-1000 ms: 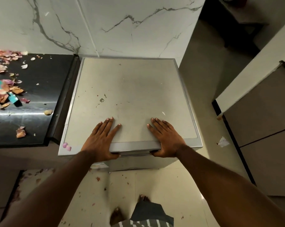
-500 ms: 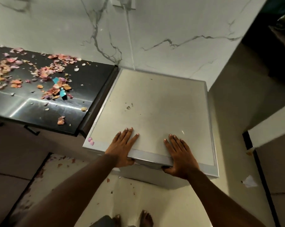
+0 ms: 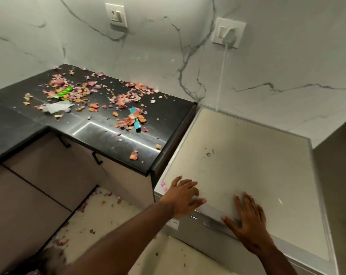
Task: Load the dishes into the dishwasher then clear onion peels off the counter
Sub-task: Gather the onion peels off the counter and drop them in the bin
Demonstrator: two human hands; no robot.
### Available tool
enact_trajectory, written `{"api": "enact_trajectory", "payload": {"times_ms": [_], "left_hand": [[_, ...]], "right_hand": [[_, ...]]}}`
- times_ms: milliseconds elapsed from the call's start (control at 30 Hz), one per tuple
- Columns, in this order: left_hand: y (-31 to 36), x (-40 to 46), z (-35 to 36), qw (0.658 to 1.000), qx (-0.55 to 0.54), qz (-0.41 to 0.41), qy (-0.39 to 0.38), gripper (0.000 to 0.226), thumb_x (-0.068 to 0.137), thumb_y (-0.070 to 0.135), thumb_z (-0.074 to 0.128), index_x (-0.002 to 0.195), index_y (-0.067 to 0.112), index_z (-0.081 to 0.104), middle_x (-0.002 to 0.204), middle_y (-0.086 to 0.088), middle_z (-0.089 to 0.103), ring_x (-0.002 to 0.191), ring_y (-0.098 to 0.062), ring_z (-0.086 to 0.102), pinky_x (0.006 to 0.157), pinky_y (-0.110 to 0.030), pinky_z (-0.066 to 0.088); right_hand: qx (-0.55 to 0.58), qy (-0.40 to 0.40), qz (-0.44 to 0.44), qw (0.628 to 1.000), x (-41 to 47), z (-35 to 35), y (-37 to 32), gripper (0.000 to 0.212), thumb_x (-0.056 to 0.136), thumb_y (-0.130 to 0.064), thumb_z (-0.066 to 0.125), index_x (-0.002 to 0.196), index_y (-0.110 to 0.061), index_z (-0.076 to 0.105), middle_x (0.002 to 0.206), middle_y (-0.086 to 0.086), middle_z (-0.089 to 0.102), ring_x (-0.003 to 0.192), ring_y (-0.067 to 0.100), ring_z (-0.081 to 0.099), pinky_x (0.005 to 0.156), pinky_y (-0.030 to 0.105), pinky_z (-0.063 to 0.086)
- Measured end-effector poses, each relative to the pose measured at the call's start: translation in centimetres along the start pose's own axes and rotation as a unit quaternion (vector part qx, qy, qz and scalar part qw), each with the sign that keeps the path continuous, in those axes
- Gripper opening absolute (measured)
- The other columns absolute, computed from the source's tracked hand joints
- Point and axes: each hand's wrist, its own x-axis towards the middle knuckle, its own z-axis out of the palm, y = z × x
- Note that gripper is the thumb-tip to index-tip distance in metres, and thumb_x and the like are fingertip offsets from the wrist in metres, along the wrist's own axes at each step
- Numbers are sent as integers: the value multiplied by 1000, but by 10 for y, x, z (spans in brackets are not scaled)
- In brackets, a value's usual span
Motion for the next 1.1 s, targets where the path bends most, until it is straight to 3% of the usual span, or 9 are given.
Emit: {"api": "enact_trajectory", "payload": {"times_ms": [167, 333, 433, 600, 733, 800, 900, 1000, 1100], "left_hand": [[-77, -34, -32, 999, -23, 5, 28, 59, 102, 68, 35, 141, 29, 56, 166, 2, 34, 157, -15, 18, 130, -47, 4], [-171, -59, -54, 997, 6, 2, 79, 57, 100, 61, 35, 137, 25, 60, 162, -4, 40, 154, -25, 28, 127, -51, 17], [-215, -78, -65, 996, 12, -16, 86, 59, 99, 55, 28, 139, 23, 57, 163, -4, 39, 154, -25, 28, 126, -46, 16], [-272, -85, -83, 995, -3, -61, 75, 66, 98, 50, 16, 151, 23, 44, 168, -4, 28, 157, -23, 21, 128, -43, 11], [-309, -70, -91, 992, -12, -103, 66, 52, 109, 39, 34, 158, 20, 33, 172, -5, 15, 159, -22, 11, 128, -44, 10], [-325, -61, -99, 991, -15, -116, 58, 56, 110, 38, 34, 162, 18, 25, 173, -4, 8, 160, -22, 6, 128, -43, 8], [-358, -44, -109, 991, -16, -128, 40, 60, 111, 41, 30, 164, 17, 17, 174, -5, 4, 160, -22, 2, 130, -45, 7], [-388, -33, -125, 991, 9, -132, 11, 60, 110, 46, 28, 164, 18, 21, 173, -2, 13, 159, -22, 11, 129, -43, 14], [-408, -18, -146, 994, 31, -103, 3, 50, 108, 47, 35, 150, 22, 44, 156, 0, 43, 143, -20, 37, 121, -39, 33]], "right_hand": [[90, 15, -24, 996, 51, 14, -128, 100, 82, -94, 9, 164, -37, -2, 171, -7, -15, 160, 16, -5, 130, 44, 4], [130, 56, -58, 988, 92, 38, -240, 96, 90, -87, 23, 165, -27, 19, 174, 4, 10, 160, 21, 13, 126, 41, 17], [122, 64, -71, 988, 107, 53, -287, 95, 92, -84, 26, 165, -23, 23, 173, 7, 16, 159, 23, 18, 126, 42, 22], [63, 39, -56, 996, 131, 74, -345, 102, 85, -89, 1, 167, -28, 4, 174, 4, -7, 161, 24, -3, 129, 42, 6], [-6, 32, -3, 999, 164, 87, -375, 90, 91, -81, -4, 165, -29, -13, 170, 8, -25, 158, 27, -22, 128, 46, -7], [-34, 30, 23, 999, 183, 91, -386, 83, 96, -75, -2, 163, -29, -18, 169, 11, -27, 156, 28, -25, 126, 49, -13], [-38, 69, 48, 996, 219, 97, -404, 79, 100, -70, 1, 165, -25, -8, 171, 15, -14, 159, 33, -15, 127, 52, -10], [-28, 68, 64, 995, 261, 98, -419, 75, 105, -63, 11, 167, -23, -2, 173, 17, -7, 160, 35, -11, 128, 56, -3], [-35, 44, 56, 997, 297, 96, -432, 76, 103, -62, 1, 166, -21, -4, 172, 17, -9, 159, 34, -14, 128, 57, -2]]}}
